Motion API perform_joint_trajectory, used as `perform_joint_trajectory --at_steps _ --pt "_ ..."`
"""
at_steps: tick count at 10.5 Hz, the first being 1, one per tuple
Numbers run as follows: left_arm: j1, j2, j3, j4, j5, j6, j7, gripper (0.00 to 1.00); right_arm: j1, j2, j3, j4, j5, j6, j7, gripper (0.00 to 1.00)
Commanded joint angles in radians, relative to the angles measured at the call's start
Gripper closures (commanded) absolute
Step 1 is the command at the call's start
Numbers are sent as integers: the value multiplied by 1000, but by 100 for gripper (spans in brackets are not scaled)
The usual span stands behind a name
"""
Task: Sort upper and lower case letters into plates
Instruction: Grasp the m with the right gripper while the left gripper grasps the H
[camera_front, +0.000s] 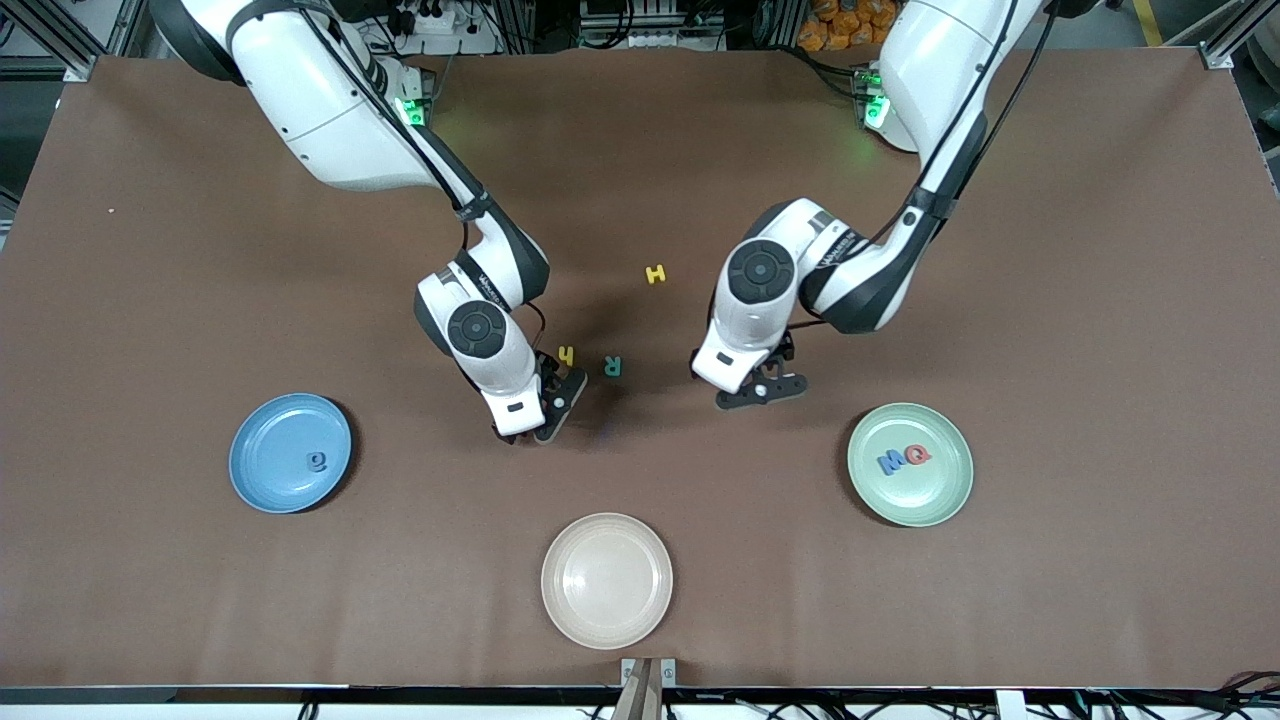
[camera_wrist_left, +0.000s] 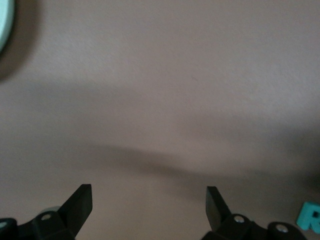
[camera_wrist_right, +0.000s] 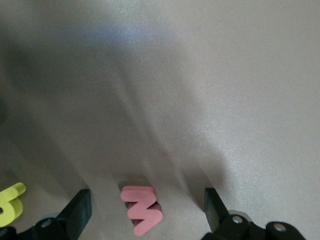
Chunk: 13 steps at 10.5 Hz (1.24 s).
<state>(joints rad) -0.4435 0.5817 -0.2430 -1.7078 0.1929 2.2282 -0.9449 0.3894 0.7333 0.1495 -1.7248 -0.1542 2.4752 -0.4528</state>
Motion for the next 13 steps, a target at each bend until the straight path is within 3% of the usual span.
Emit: perform_joint_trajectory --at_steps 1,2,3,8,10,13 --pt "-6 6 -35 -1 41 -10 -18 0 5 -11 -7 -16 -40 11 0 30" --pt "-11 13 -57 -1 58 -10 -23 0 2 -11 -7 -16 -57 11 0 85" --pt "-32 17 -61 -1 63 -10 -23 0 2 -11 -7 -16 -57 11 0 100" --pt "-101 43 -96 5 71 -7 -28 0 -9 -34 -7 -15 -57 -13 9 100" --pt "-135 55 -102 7 75 -5 -51 0 -64 -75 -10 -1 -59 -85 6 100" --pt "-156 93 -160 -1 157 -5 -77 0 -124 -184 -89 1 -143 -212 -10 100"
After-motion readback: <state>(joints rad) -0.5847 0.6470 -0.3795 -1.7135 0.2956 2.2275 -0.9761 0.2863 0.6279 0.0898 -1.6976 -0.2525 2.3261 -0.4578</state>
